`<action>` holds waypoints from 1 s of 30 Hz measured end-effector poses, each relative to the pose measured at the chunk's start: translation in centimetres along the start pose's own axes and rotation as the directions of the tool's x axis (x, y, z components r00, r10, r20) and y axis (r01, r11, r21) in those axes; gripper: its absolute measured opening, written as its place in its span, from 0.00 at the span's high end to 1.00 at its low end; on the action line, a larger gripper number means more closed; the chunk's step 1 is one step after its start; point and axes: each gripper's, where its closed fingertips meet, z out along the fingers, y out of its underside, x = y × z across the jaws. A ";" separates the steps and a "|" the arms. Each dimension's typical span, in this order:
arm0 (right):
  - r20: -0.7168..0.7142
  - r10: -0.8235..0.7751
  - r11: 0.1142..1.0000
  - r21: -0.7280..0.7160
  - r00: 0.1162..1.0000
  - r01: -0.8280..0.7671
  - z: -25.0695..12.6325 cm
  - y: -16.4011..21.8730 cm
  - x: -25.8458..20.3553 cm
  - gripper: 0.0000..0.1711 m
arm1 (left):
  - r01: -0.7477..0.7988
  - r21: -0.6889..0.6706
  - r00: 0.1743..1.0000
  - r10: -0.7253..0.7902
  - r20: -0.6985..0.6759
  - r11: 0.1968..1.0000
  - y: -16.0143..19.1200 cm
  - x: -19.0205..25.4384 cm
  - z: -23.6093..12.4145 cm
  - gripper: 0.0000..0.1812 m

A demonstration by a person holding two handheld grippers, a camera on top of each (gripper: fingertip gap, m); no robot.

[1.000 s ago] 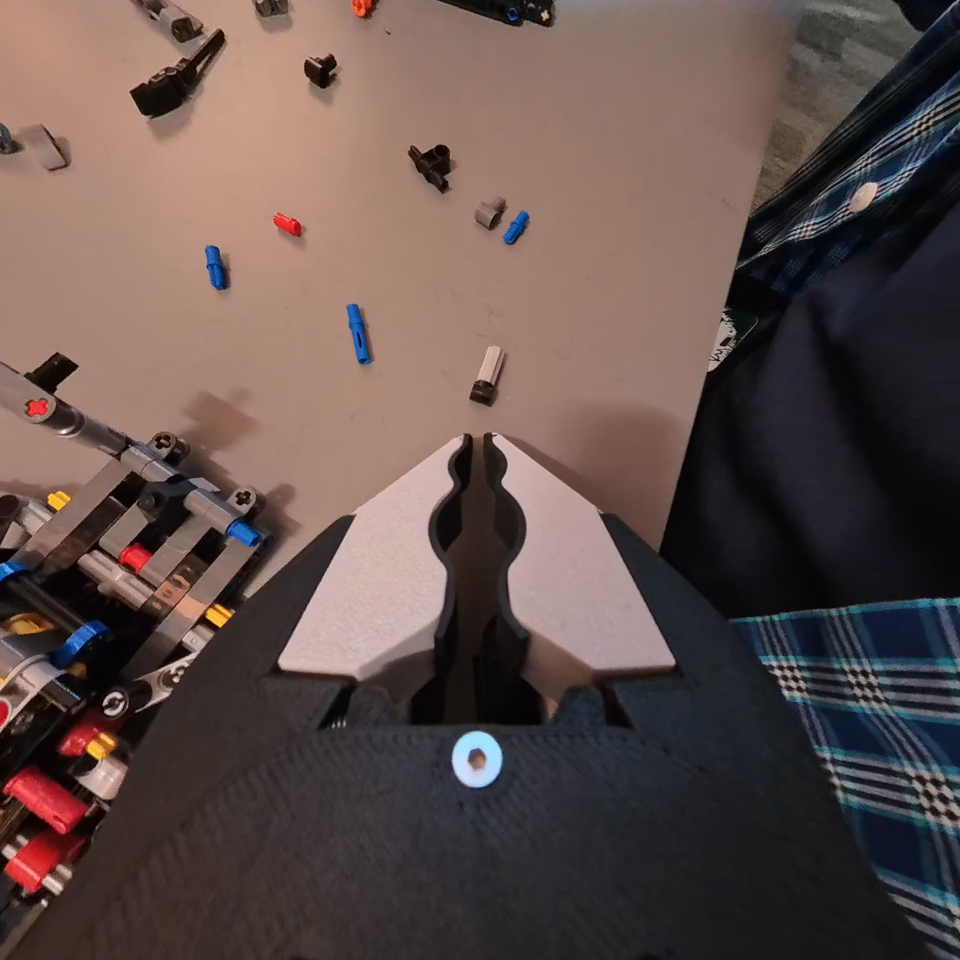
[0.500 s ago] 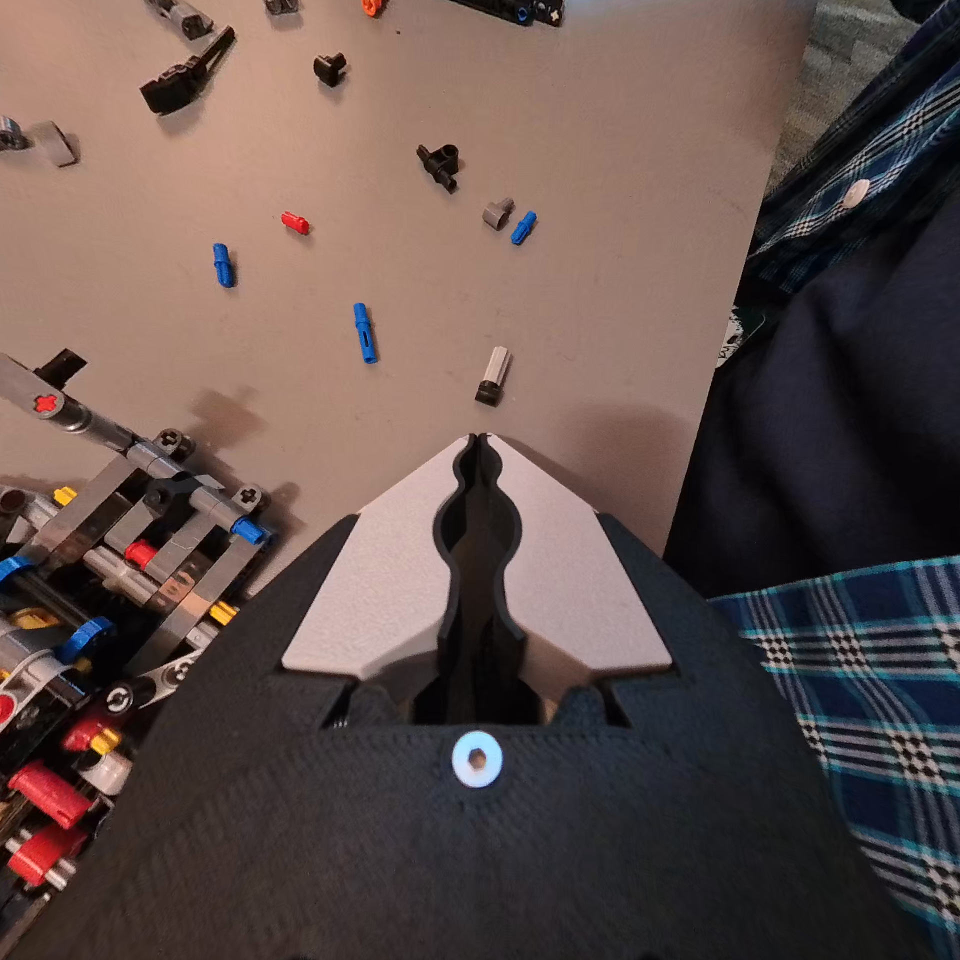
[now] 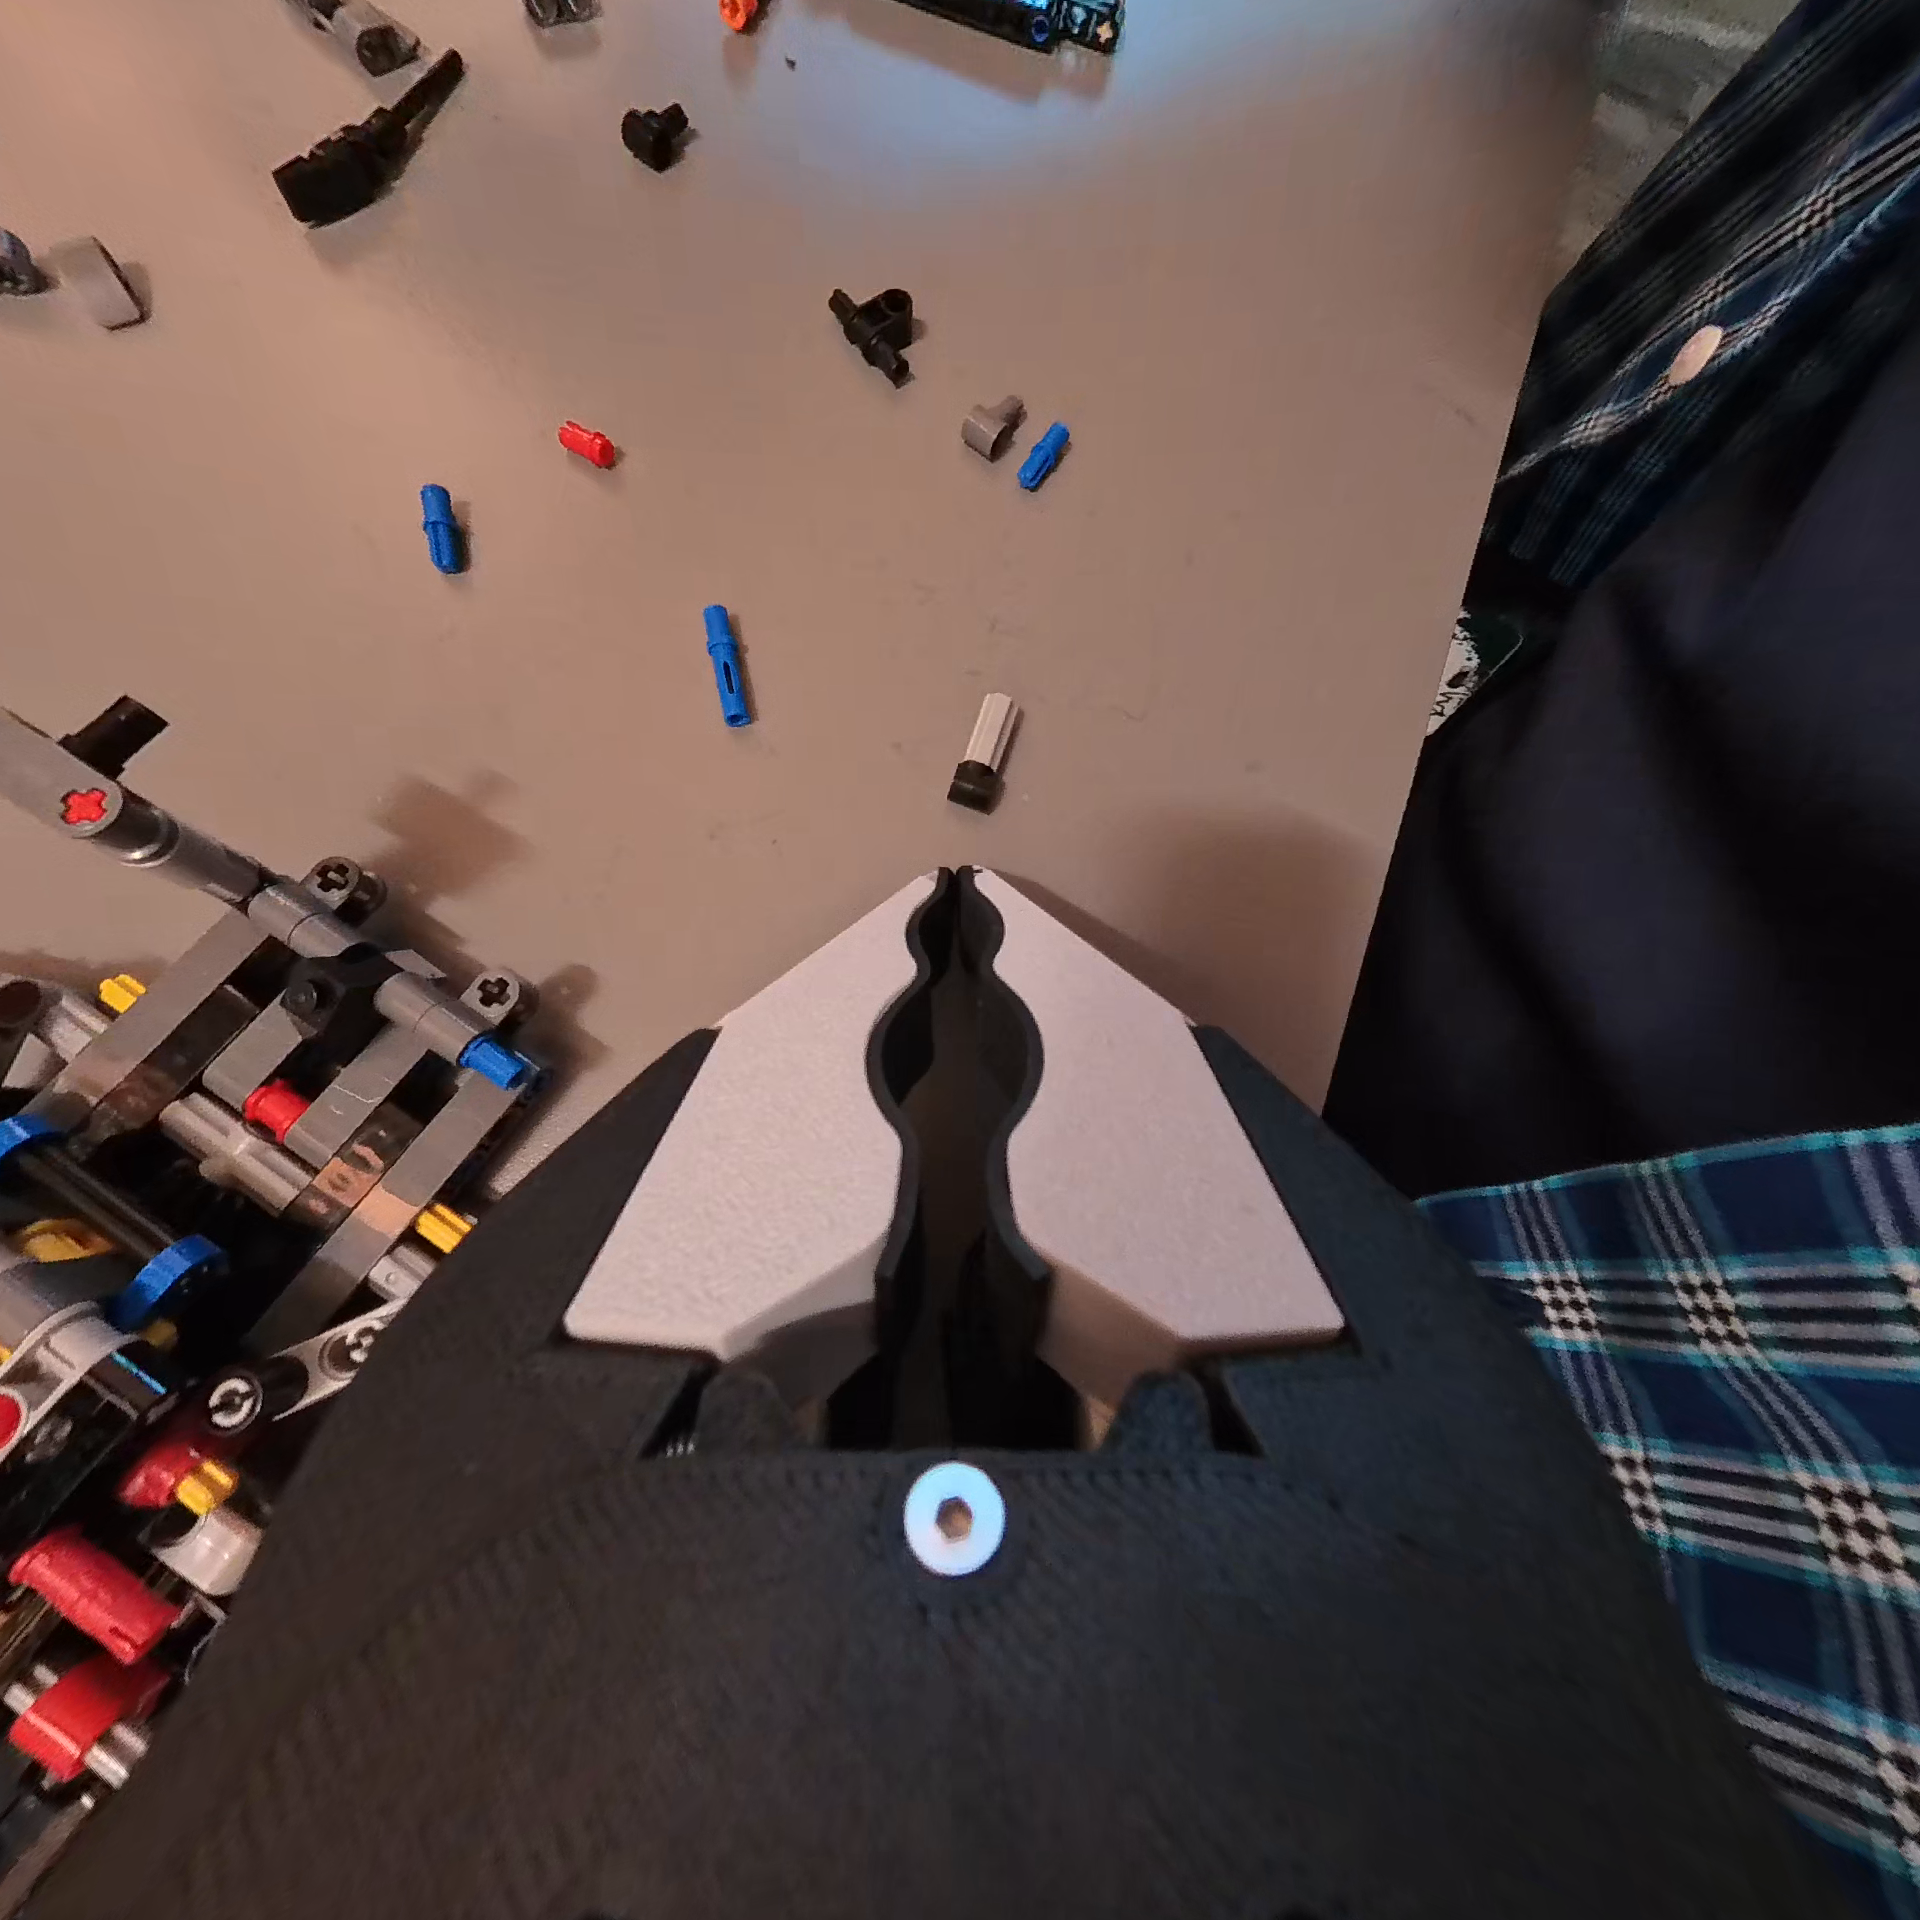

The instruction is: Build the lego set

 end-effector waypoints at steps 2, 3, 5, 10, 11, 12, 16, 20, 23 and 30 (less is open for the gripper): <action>0.014 -0.022 1.000 -0.005 1.000 0.022 1.0 -0.8 -0.2 0.91 | 0.004 0.000 1.000 -0.004 -0.006 1.000 0.0 0.0 0.0 1.00; 0.016 -0.030 1.000 -0.007 0.999 0.030 1.3 -1.2 -0.1 0.91 | 0.006 0.000 1.000 -0.006 -0.010 1.000 0.0 0.0 0.0 1.00; 0.029 -0.040 0.999 0.000 0.999 0.040 1.8 -2.2 0.0 0.91 | 0.007 0.000 1.000 -0.007 -0.015 1.000 0.0 0.1 0.0 1.00; 0.093 -0.060 0.998 0.025 0.994 0.058 2.7 -4.7 -1.1 0.90 | 0.013 0.000 1.000 -0.013 -0.018 1.000 0.0 0.1 0.0 1.00; 0.098 -0.061 0.998 0.020 0.993 0.059 3.0 -5.0 -1.3 0.88 | 0.013 0.000 1.000 -0.013 -0.019 1.000 0.0 0.1 0.0 1.00; 0.105 -0.060 0.998 0.018 0.993 0.058 3.3 -5.4 -1.6 0.88 | 0.013 0.001 1.000 -0.013 -0.019 1.000 0.0 0.1 0.0 1.00; 0.126 0.037 0.999 -0.017 0.991 -0.035 5.1 -6.5 -2.3 0.85 | 0.014 0.001 1.000 -0.014 -0.020 1.000 0.0 0.1 0.0 1.00; 0.135 0.147 0.988 -0.060 0.980 -0.140 7.2 -7.2 -2.6 0.83 | 0.014 0.000 1.000 -0.014 -0.020 1.000 0.0 0.1 0.0 1.00; 0.089 0.168 0.981 -0.116 0.982 -0.157 8.4 -7.0 -2.5 0.83 | 0.014 0.000 1.000 -0.014 -0.021 1.000 0.0 0.1 0.0 1.00; 0.080 0.234 0.966 -0.135 0.969 -0.222 9.1 -7.5 -2.7 0.87 | 0.009 -0.001 0.999 -0.009 -0.035 1.000 0.0 0.3 0.0 1.00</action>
